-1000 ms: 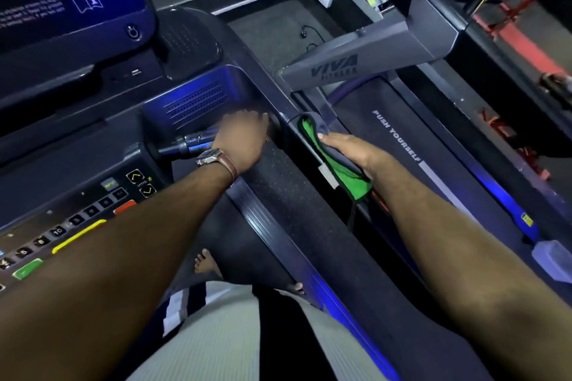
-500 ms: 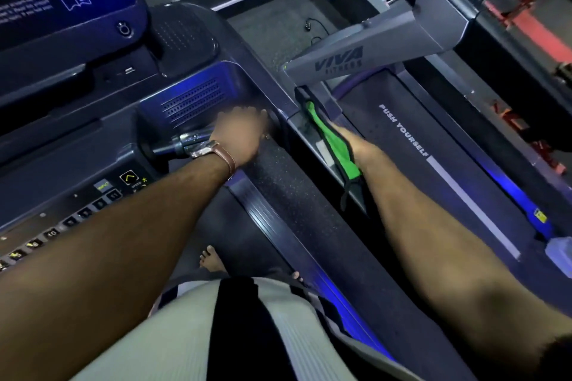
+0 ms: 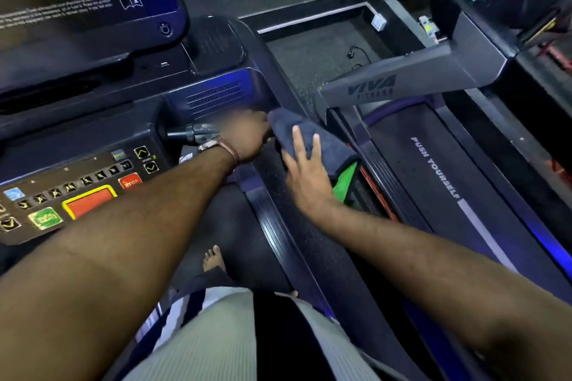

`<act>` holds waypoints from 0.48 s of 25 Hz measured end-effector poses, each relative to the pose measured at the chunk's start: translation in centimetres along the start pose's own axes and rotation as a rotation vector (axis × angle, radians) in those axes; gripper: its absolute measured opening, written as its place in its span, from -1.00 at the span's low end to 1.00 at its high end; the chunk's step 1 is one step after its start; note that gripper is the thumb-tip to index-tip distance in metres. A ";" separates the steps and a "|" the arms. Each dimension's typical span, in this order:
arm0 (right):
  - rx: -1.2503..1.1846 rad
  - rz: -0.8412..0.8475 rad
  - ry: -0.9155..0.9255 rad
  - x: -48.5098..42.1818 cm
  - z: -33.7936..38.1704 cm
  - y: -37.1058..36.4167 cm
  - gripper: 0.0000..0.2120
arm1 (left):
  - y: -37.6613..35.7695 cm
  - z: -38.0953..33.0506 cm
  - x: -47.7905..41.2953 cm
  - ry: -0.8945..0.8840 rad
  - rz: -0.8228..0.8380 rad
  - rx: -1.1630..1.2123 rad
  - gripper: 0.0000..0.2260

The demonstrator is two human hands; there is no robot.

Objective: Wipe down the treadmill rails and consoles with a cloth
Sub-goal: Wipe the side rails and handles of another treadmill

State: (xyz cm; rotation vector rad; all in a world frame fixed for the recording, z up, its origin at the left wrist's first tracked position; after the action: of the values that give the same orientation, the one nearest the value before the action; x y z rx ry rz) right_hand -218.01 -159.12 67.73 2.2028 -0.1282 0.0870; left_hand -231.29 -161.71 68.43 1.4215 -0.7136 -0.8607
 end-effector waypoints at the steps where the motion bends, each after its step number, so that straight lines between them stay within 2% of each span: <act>1: 0.144 0.054 0.151 1.8 1.5 -0.9 -0.43 | -0.1 0.1 0.1 0.021 0.000 0.000 -0.56; 3: 0.260 0.108 0.290 3.6 2.8 -3.2 -0.41 | -0.4 0.2 0.6 0.108 -0.010 -0.015 -0.53; 6: 0.198 0.138 0.162 0.8 1.7 -4.2 -0.42 | -0.5 -0.1 1.5 0.269 -0.024 -0.021 -0.53; 8: 0.378 0.203 0.211 -0.6 1.9 -5.5 -0.46 | -0.5 -0.1 1.5 0.279 -0.008 -0.006 -0.52; 10: 0.410 0.241 0.291 -0.9 2.9 -5.0 -0.51 | -0.5 0.2 1.4 0.274 0.020 0.018 -0.48; 12: 0.299 0.130 0.421 1.0 2.9 -3.3 -0.58 | -0.4 0.3 1.5 0.279 0.027 0.019 -0.45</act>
State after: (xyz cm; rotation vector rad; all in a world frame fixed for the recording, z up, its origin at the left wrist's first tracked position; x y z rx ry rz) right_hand -216.55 -159.58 63.46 2.4161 -0.0225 0.6761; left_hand -230.82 -163.12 67.96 1.5087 -0.5284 -0.6201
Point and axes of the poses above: each hand's wrist, its own x-axis away from the middle knuckle, its own y-axis out of the back of the hand, z = x × y, the point moved 8 cm from there along -x, towards the middle knuckle, and after that the axes turned 11 degrees about -z, right-handed, at the moved point
